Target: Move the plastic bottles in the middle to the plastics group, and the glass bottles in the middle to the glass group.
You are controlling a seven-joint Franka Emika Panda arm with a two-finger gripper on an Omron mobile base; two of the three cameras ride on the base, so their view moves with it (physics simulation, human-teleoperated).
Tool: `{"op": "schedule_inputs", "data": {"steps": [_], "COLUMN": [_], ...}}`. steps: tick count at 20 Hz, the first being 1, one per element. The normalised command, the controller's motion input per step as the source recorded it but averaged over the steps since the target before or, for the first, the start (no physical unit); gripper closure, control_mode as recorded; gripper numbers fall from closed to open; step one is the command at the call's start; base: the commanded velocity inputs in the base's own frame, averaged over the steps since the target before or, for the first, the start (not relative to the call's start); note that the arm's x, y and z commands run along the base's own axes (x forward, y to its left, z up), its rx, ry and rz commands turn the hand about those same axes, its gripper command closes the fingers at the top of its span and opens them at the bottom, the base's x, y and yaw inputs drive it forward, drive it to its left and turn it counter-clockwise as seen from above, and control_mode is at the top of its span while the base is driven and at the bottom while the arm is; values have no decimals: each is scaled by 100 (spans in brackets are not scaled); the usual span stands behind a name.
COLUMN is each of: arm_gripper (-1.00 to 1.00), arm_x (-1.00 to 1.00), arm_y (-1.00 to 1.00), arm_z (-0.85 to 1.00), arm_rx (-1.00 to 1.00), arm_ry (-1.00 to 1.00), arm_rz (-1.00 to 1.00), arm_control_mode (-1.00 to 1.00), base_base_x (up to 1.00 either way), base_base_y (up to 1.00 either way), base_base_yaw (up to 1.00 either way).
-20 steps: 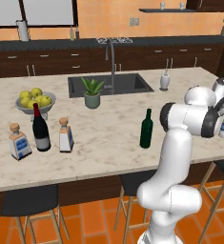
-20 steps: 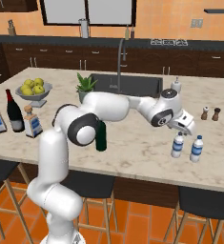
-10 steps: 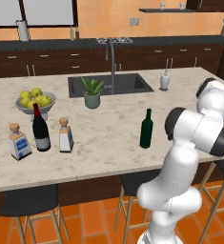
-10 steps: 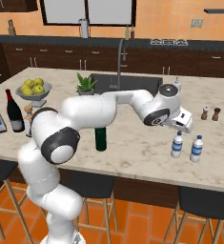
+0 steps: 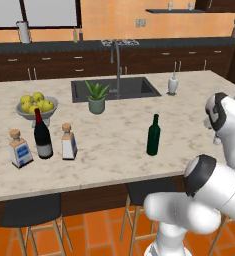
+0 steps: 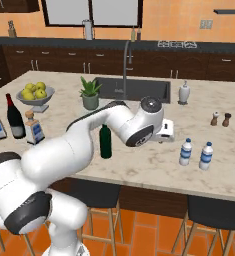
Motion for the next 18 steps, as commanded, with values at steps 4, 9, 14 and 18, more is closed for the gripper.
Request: {"op": "schedule_inputs", "data": {"steps": [4, 9, 14, 18], "arm_gripper": [-100, -100, -100, -100], "arm_x": [-37, -34, -28, -4], "arm_y": [93, 100, 100, 93], "arm_z": [46, 45, 14, 0], "arm_rx": [0, -7, -13, -4], "arm_ry": [-4, -1, -1, -3], "arm_rz": [9, 0, 0, 0], "arm_control_mode": [-100, -100, -100, -100], "base_base_x": [0, 0, 0, 0], "base_base_y": [0, 0, 0, 0], "base_base_yaw": [0, 0, 0, 0]}}
